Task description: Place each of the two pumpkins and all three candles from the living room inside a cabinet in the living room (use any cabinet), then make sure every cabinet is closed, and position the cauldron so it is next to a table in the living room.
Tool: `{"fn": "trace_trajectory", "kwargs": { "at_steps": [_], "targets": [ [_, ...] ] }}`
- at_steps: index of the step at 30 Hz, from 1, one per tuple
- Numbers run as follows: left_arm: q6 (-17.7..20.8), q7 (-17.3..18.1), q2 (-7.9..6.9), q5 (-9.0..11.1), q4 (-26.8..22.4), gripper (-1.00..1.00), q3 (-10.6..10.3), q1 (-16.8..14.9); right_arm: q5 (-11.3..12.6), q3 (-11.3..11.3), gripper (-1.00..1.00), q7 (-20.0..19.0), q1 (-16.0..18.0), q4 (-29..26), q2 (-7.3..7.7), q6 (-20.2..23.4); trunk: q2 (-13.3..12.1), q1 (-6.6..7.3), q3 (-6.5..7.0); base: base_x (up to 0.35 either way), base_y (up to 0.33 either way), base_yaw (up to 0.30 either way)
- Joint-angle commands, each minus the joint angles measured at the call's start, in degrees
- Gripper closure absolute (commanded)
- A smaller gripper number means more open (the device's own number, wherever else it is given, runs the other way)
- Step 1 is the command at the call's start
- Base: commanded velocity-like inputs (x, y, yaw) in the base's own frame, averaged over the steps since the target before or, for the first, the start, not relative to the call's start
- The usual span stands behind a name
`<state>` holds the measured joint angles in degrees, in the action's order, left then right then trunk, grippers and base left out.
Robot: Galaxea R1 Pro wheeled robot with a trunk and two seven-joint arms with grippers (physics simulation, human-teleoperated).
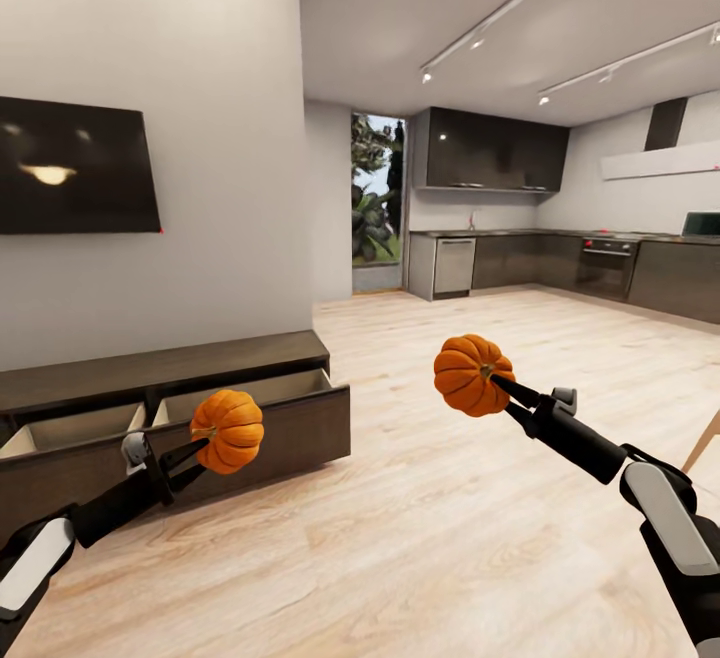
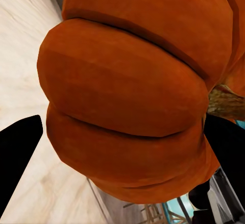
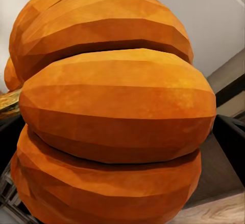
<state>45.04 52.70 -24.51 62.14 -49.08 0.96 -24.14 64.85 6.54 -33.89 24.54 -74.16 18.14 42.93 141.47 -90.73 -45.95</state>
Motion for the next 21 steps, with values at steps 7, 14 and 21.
{"fn": "trace_trajectory", "kwargs": {
  "at_steps": [7, 14, 21],
  "targets": [
    [0.3, 0.0, -0.01, 0.2, 0.0, 1.00, -0.1, 0.0, 0.2, 0.0, 1.00, 0.0, 0.0, 0.3, -0.01, 0.4, -2.8, 1.56, 0.54, 0.000, 0.000, 0.000],
    [0.3, 0.0, -0.01, 0.2, 0.0, 1.00, -0.1, 0.0, 0.2, 0.0, 1.00, 0.1, 0.1, 0.5, -0.03, 0.4, -5.6, 3.10, 1.14, 0.000, 0.000, 0.000],
    [0.3, 0.0, -0.01, 0.2, 0.0, 1.00, -0.1, 0.0, 0.2, 0.0, 1.00, 0.1, 0.0, 0.5, -0.04, 0.4, -8.4, 4.63, 1.75, 0.000, 0.000, 0.000]
  ]
}}
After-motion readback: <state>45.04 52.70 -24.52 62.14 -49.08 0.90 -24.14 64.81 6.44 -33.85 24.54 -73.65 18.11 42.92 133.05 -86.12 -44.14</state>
